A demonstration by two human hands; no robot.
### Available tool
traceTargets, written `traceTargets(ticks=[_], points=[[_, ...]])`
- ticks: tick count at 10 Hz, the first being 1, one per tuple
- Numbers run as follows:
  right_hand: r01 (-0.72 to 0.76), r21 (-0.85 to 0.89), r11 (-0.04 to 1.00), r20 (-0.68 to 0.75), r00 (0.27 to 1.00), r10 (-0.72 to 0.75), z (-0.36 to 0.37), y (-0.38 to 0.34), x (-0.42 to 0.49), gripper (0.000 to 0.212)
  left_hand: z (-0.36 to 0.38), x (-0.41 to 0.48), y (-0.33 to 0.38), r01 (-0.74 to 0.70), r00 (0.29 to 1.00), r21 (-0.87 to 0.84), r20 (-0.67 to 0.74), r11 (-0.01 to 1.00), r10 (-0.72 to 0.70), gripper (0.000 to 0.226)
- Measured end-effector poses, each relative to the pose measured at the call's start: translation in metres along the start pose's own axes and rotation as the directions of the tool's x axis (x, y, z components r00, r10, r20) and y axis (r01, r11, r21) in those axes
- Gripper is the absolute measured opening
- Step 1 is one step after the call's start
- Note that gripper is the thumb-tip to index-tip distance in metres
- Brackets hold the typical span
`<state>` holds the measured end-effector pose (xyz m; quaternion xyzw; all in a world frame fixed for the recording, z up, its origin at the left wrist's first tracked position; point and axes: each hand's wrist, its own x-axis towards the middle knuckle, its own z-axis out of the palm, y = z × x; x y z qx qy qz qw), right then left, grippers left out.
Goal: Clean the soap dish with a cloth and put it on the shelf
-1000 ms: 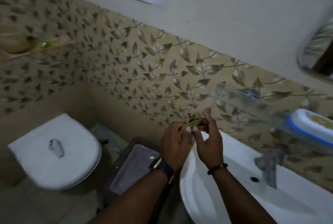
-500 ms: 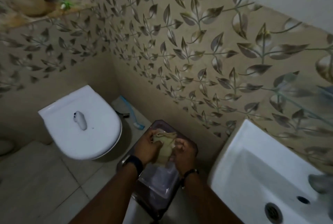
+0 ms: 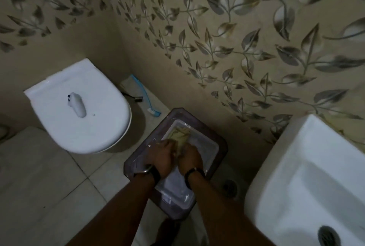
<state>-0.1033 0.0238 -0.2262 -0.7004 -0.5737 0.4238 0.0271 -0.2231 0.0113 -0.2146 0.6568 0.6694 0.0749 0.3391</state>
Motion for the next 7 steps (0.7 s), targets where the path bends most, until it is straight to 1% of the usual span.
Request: traceTargets(ticks=[1,2,3,4,5,6,7], points=[[0.092,-0.133,0.987,0.019,0.996,-0.09,0.014,0.007,0.007,0.038,0.023,0.003,-0.01,-0.054,0.996,0.011,0.074,0.998,0.053,0.035],[0.121,-0.193,0.974,0.068,0.992,-0.11,0.016,0.015,0.019,0.045,0.033,0.015,-0.02,-0.05,0.987,-0.018,0.15,0.999,0.052,0.038],[0.158,-0.262,0.952,0.099,0.986,-0.137,0.016,0.02,0.029,0.047,0.038,0.025,-0.028,-0.062,0.982,0.016,0.182,0.998,0.058,0.048],[0.175,-0.334,0.926,0.186,0.976,-0.118,0.015,0.024,0.03,0.059,0.039,0.026,-0.027,-0.032,0.981,-0.016,0.19,0.999,0.034,0.049],[0.212,-0.367,0.906,0.151,0.974,-0.167,0.014,0.02,0.026,0.054,0.038,0.022,-0.025,-0.039,0.98,-0.043,0.192,0.998,0.046,0.049],[0.211,-0.373,0.903,0.079,0.977,-0.196,-0.004,0.009,0.017,0.051,0.023,0.019,-0.011,-0.035,0.99,-0.053,0.132,0.998,0.042,0.044],[0.268,-0.4,0.876,-0.005,0.956,-0.295,-0.026,-0.001,0.009,0.05,-0.002,0.017,0.012,-0.1,0.994,-0.036,0.034,0.994,0.101,0.042]])
